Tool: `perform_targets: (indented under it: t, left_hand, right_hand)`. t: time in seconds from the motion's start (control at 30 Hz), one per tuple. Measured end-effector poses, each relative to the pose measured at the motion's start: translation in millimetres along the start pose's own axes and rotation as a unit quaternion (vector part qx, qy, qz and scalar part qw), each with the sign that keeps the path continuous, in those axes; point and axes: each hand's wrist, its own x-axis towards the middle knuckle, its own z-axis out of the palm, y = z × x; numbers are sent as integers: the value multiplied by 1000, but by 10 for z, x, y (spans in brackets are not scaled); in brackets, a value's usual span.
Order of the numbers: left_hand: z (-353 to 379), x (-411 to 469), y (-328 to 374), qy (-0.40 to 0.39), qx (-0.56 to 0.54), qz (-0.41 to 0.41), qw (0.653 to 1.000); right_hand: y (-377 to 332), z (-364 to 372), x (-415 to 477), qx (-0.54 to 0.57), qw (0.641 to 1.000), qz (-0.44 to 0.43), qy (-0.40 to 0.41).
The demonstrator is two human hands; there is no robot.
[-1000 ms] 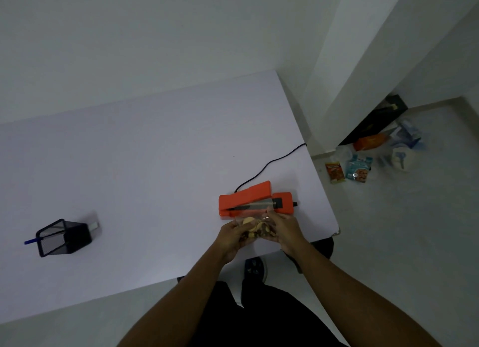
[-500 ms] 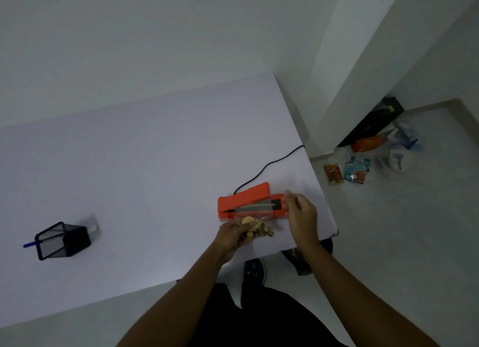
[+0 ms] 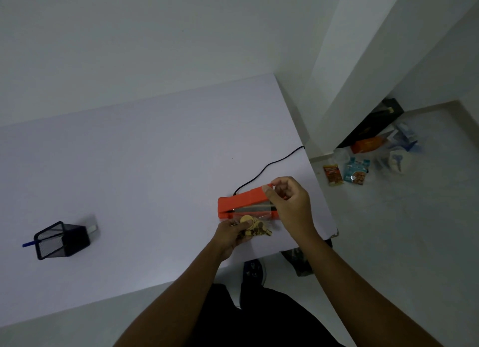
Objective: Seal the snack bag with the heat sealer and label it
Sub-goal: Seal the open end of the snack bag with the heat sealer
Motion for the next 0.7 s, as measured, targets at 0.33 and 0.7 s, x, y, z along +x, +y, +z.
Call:
perform_targets:
  t: [0.33, 0.7]
  left_hand:
    - [-14, 12, 7, -2, 7, 2, 1000]
    - [-14, 38, 22, 5, 15, 0, 1000]
  right_hand:
    - [320, -155, 10, -5, 999, 35, 41]
    - [685, -272, 51, -7, 991, 109, 74]
